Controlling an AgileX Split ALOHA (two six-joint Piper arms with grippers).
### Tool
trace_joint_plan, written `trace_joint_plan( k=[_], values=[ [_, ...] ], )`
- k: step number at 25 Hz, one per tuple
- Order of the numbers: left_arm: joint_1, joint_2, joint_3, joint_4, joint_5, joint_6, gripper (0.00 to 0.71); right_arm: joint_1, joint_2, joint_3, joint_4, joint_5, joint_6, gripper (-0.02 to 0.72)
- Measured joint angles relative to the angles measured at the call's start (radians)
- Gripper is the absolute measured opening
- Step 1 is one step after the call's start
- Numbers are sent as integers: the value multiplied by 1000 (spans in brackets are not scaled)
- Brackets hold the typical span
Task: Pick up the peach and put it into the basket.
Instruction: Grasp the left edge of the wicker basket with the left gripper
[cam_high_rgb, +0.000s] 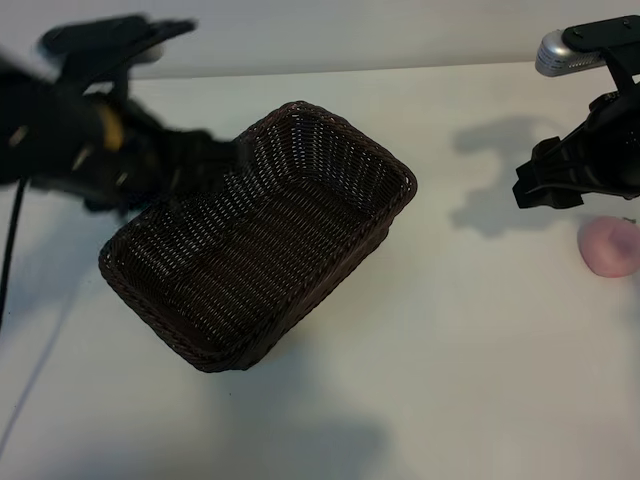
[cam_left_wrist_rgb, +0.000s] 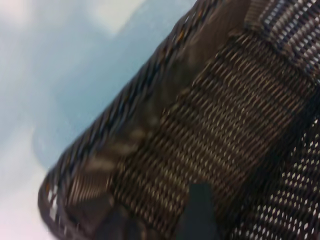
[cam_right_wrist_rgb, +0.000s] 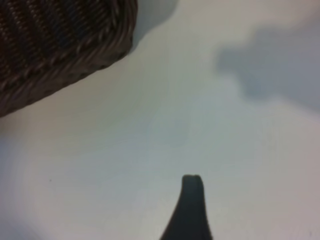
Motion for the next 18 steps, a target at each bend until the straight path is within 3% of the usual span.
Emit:
trace_joint_plan(
  k=[6, 11, 14, 18],
  values=[
    [0, -180, 263, 0, -120, -182, 590, 0, 0, 0, 0, 11, 0, 595],
    [-1, -212, 381, 22, -216, -392, 588, 0, 0, 0, 0, 12, 0, 595],
    [-3, -212, 417, 90, -248, -538, 572, 0, 0, 0, 0, 12, 0, 595],
    [-3, -212, 420, 272, -242, -754, 537, 0, 0, 0, 3, 12, 0, 595]
  ],
)
